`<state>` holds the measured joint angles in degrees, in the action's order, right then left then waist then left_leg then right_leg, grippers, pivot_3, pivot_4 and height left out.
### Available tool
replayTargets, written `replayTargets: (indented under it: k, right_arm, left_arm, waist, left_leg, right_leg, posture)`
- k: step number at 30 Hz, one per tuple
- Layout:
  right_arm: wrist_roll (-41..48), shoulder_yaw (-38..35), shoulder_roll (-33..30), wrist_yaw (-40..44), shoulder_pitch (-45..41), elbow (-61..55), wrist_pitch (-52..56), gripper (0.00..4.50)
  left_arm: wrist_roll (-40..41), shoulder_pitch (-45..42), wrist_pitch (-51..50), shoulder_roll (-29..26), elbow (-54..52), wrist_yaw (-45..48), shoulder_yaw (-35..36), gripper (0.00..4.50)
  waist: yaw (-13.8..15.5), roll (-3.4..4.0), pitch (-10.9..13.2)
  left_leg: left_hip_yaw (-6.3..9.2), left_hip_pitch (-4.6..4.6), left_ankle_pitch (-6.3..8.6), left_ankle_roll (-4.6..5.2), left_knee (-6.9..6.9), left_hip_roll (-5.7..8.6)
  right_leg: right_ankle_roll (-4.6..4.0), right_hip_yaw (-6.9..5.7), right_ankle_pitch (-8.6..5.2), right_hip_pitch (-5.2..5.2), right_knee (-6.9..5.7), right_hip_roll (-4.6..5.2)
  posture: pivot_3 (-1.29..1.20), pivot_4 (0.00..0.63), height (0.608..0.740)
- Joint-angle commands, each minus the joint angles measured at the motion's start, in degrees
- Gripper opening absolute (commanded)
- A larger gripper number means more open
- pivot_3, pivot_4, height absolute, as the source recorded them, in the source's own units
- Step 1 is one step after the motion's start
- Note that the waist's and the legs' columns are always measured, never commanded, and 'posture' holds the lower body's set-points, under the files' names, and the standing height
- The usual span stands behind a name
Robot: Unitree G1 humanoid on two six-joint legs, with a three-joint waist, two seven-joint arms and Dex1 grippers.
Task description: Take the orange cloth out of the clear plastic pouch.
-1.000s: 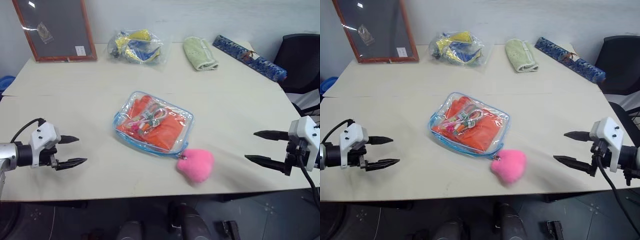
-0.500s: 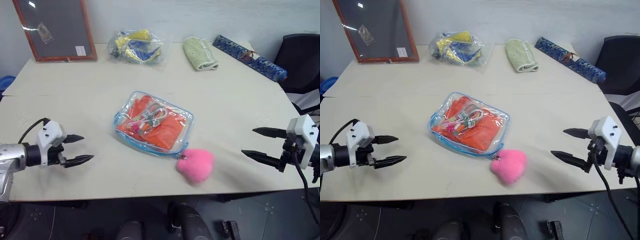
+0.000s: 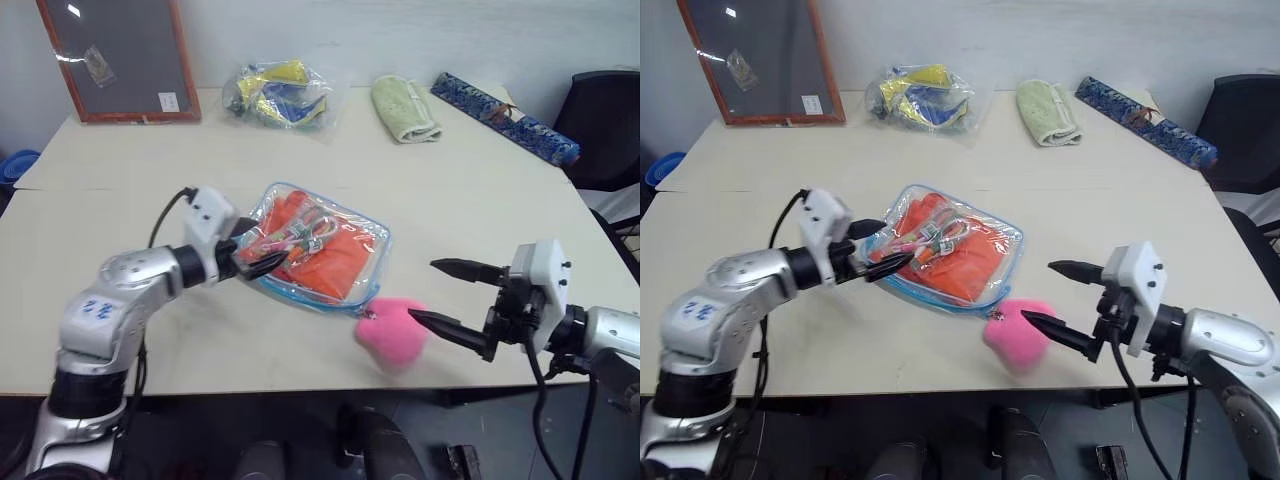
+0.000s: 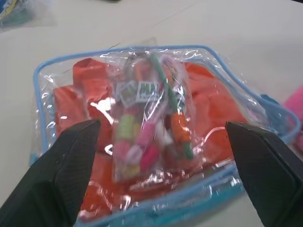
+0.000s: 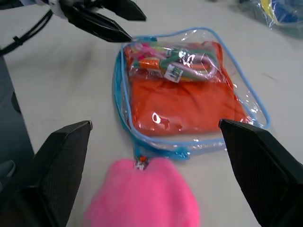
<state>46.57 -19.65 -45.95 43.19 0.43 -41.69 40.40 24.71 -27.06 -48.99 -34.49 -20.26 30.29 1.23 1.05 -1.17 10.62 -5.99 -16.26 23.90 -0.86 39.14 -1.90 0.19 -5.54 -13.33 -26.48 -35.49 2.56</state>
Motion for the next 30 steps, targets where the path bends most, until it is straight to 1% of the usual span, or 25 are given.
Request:
replayTargets:
  k: [1,6,12,15,20,22,25,27,30]
  right_arm:
    - [1.19,0.59,0.52,-2.24,0.29,-2.83,0.08,4.5]
    - [1.37,1.28,0.88,-3.65,0.86,-3.7,-0.78,4.5]
    - [1.6,1.95,1.41,-4.71,0.83,-4.19,-1.07,4.5]
    - [1.58,1.84,1.24,-4.8,0.86,-4.3,-1.25,4.5]
    - [1.03,1.64,0.91,-4.32,1.19,-4.02,-1.8,4.5]
    - [0.75,1.85,0.83,-4.02,1.25,-3.9,-2.07,4.5]
    - [0.44,2.71,0.77,-3.07,0.32,-3.3,-2.62,4.5]
    - [0.27,3.59,0.74,-2.15,-0.62,-2.69,-3.13,4.5]
    - [0.05,5.29,0.5,-0.29,-2.53,-1.45,-3.86,4.5]
  left_arm:
    - [-3.9,-2.9,0.17,1.53,4.0,-2.4,-3.64,4.46]
    - [-9.58,-6.82,2.56,4.29,11.71,-4.42,-8.64,4.46]
    - [-12.39,-8.78,5.11,6.82,15.43,-3.55,-11.03,4.46]
    - [-12.45,-8.43,5.56,7.25,15.6,-2.54,-10.86,3.88]
    - [-12.02,-7.59,5.46,7.1,14.84,-1.47,-9.77,2.3]
    - [-11.57,-7.36,4.88,7.2,14.47,-1.46,-9.0,1.75]
    - [-9.99,-7.06,3.76,7.62,13.38,-2.55,-5.25,1.02]
    - [-9.46,-7.32,4.28,7.42,13.54,-4.5,-0.68,1.02]
    - [-9.72,-7.72,4.56,5.35,15.59,-9.04,7.91,1.02]
  waist:
    - [0.02,0.0,0.0]
    - [0.32,0.0,0.0]
    - [0.31,-0.01,0.0]
    - [0.23,-0.01,0.0]
    - [0.29,-0.01,0.0]
    - [0.29,-0.01,0.0]
    - [0.18,-0.01,0.0]
    - [0.05,-0.01,0.0]
    - [-0.18,-0.02,0.01]
  left_leg:
    - [-0.01,-0.01,-0.01,0.0,0.0,0.0]
    - [-0.02,0.0,-0.04,0.03,0.03,0.03]
    - [-0.02,-0.01,-0.04,0.04,0.03,0.0]
    - [-0.02,-0.01,-0.04,0.04,0.03,0.0]
    - [-0.02,0.0,-0.05,0.04,0.03,-0.01]
    - [-0.02,-0.01,-0.05,0.04,0.03,-0.01]
    - [-0.02,0.0,-0.05,0.04,0.03,-0.01]
    - [-0.02,0.0,-0.05,0.04,0.03,-0.02]
    - [-0.02,0.0,-0.05,0.04,0.03,-0.04]
  right_leg:
    - [0.0,0.0,0.0,-0.01,0.0,-0.01]
    - [0.0,0.0,0.0,0.0,0.0,0.0]
    - [0.0,0.0,0.0,-0.01,0.0,0.0]
    - [0.0,0.0,0.0,0.0,0.0,0.01]
    - [0.0,0.0,0.0,-0.01,-0.01,0.01]
    - [0.0,0.0,0.0,-0.01,-0.01,0.01]
    - [0.0,0.0,0.0,-0.01,-0.01,0.01]
    - [0.0,0.0,0.0,-0.01,-0.02,0.01]
    - [0.0,0.0,0.0,-0.02,-0.03,0.0]
  posture:
    - [0.0,0.15,0.74]
    - [0.0,0.15,0.74]
    - [0.0,0.15,0.74]
    - [0.0,0.15,0.74]
    - [0.0,0.15,0.74]
    - [0.0,0.15,0.74]
    - [0.0,0.15,0.74]
    - [0.0,0.15,0.74]
    - [0.0,0.15,0.74]
